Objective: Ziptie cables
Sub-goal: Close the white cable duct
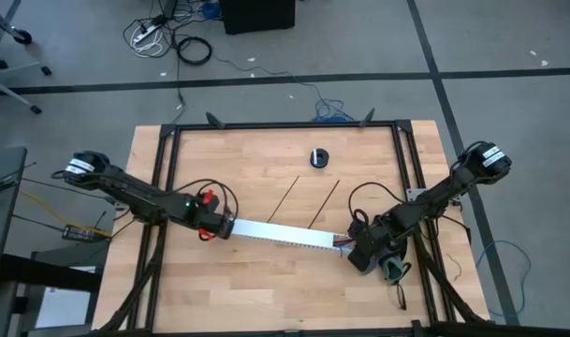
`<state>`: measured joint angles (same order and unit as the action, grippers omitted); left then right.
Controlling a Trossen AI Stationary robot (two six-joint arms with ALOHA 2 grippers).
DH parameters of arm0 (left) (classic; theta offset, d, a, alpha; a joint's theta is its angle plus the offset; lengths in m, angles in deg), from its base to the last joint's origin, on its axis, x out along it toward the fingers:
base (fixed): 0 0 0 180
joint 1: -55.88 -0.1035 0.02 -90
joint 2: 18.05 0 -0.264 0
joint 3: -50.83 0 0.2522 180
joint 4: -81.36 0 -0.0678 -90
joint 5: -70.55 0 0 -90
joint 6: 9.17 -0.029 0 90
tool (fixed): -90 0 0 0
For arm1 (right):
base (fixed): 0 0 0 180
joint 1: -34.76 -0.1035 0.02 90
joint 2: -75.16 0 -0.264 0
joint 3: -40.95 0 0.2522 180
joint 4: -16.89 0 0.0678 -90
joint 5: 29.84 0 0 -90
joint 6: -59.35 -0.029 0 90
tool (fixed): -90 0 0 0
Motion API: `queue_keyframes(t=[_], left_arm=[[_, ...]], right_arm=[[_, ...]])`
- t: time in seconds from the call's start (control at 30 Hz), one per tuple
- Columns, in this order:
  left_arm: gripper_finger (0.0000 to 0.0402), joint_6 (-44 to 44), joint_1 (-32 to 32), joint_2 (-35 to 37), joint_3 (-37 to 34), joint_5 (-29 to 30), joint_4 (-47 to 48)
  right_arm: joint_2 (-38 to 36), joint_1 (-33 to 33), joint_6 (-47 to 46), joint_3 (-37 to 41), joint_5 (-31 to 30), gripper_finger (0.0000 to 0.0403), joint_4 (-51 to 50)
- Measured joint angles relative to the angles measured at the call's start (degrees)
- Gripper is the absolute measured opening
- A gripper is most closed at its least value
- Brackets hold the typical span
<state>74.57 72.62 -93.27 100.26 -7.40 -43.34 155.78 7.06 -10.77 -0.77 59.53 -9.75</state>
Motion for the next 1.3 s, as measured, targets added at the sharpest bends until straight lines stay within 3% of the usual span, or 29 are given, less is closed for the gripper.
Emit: queue_keyframes(t=[0.57, 0.77, 0.87, 1.17, 1.3], left_arm=[[0.0000, -8.4, -4.5, -2.4, 2.6, 0.1, 2.3], [0.0000, -8.2, -4.8, -2.4, 2.6, 0.2, 2.2], [0.0000, -3.0, -4.6, -2.3, 3.2, 0.0, 4.5], [0.0000, -6.1, -0.5, 6.8, 6.0, 4.0, 12.4], [0.0000, -10.0, 0.3, 11.4, 8.2, 2.1, 15.0]], right_arm=[[0.0, 0.3, 1.0, 0.1, 0.3, 0.0000, 0.9], [0.0, 0.4, 1.4, 0.2, 0.4, 0.0000, 1.0], [0.0, 0.2, 1.7, 0.2, 0.8, 0.0000, 1.1], [0.3, -2.5, -0.4, 0.2, -2.1, 0.0001, 1.5], [0.3, -2.5, -0.3, 0.2, -1.8, 0.0000, 1.6]])
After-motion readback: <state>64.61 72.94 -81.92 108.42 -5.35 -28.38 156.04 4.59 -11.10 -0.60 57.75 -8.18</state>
